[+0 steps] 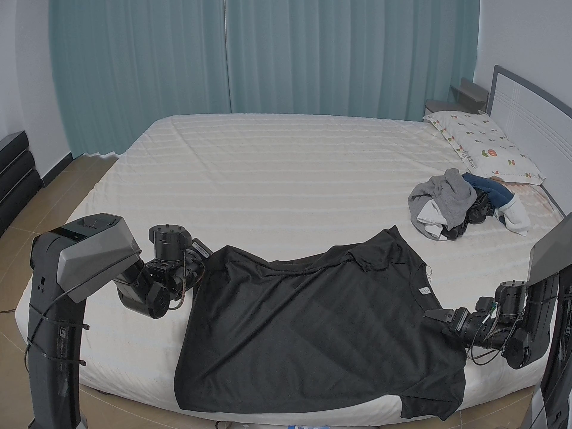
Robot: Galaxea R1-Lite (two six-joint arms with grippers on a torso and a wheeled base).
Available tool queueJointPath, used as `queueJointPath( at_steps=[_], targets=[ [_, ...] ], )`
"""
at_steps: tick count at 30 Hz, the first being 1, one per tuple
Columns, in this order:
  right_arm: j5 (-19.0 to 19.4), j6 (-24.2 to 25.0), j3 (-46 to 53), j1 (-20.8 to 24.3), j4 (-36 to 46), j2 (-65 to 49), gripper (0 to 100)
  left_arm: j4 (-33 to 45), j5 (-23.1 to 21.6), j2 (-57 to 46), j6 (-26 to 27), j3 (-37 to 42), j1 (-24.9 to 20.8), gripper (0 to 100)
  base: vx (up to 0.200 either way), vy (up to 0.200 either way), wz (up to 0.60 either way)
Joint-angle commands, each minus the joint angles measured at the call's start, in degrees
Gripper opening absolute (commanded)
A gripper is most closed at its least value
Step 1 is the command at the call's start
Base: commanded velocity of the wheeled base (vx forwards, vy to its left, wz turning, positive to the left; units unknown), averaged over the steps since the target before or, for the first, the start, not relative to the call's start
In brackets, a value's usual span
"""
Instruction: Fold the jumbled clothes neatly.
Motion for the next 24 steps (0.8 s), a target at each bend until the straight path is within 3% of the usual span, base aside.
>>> queueJointPath(
  at_steps=[1, 9, 19, 20, 24],
  targets=[
    [0.0, 0.6, -0.1, 0.0, -0.4, -0.3, 100, -3.4, 1.6, 0.1, 0.1, -0.1, 1.3, 0, 0.000, 0.000, 0.00],
    [0.0, 1.0, 0.0, 0.1, -0.4, -0.4, 100, -3.0, 0.1, 4.3, 4.6, -9.8, 4.0, 0, 0.000, 0.000, 0.00],
    [0.1, 1.1, 0.0, 0.2, -0.4, -0.6, 100, -3.6, 0.1, 10.7, 5.6, -12.4, 4.4, 0, 0.000, 0.000, 0.00],
    [0.1, 1.2, -0.1, 0.2, -0.4, -0.6, 100, -3.6, 0.1, 10.7, 5.6, -12.5, 4.4, 100, 0.000, 0.000, 0.00],
    [0.0, 2.8, -0.2, 0.4, -0.5, -0.9, 100, -3.6, 0.3, 10.0, 3.0, -12.5, 4.5, 100, 0.000, 0.000, 0.00]
  ],
)
